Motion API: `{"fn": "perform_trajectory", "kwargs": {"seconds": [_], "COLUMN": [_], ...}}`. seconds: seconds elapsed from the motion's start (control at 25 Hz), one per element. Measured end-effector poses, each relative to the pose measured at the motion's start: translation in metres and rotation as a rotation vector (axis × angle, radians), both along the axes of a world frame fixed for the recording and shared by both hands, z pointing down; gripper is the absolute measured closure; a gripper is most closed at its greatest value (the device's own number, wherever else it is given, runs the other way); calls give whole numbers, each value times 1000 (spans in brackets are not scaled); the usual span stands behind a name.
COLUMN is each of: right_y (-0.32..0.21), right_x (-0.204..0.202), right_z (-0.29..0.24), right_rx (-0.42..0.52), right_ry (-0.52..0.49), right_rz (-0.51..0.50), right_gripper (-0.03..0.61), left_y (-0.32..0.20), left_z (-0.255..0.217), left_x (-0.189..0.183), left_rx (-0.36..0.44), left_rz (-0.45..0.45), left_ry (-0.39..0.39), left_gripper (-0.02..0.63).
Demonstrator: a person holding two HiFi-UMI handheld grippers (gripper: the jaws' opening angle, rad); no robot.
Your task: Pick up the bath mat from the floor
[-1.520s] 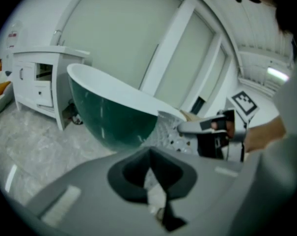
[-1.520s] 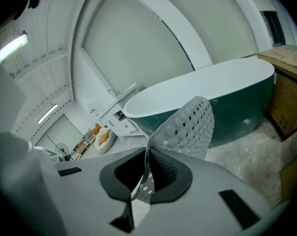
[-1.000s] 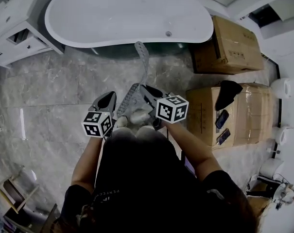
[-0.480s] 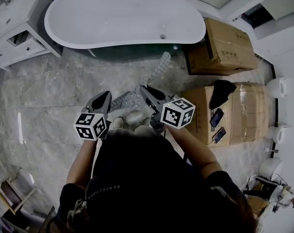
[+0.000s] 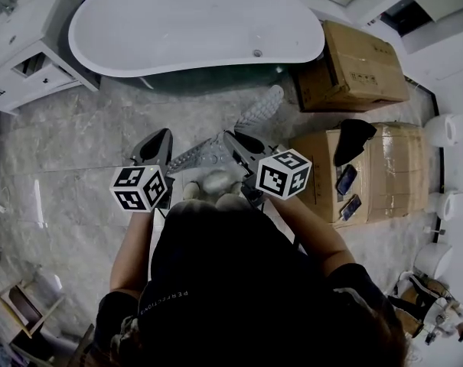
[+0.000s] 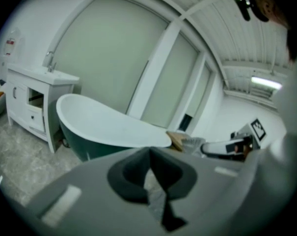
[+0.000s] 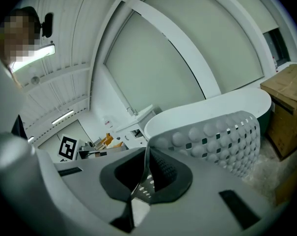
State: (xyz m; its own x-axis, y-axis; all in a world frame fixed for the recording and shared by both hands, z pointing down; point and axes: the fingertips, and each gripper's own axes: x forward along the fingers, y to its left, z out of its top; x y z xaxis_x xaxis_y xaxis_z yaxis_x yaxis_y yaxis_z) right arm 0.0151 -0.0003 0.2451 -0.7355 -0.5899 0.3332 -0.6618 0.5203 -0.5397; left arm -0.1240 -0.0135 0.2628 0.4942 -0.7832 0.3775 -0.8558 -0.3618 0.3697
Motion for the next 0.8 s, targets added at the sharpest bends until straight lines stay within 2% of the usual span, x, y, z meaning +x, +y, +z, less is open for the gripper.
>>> {"fn": "perform_trajectory", "kwargs": {"seconds": [0.28,0.8], "right_y": [-5,-7], "right_x": [5,11], "right_z": [-4,-3], "right_rx": [4,-1], "right_ry": [-1,-4], "right_rz": [15,18], "right_gripper": [563,564], "left_y": [-11,1], "left_z": [-10,12], "left_x": [12,20], "left_rx": [17,-34], "left_rz": [27,51], "left_ry": [-1,-46], "left_gripper": [607,607]}}
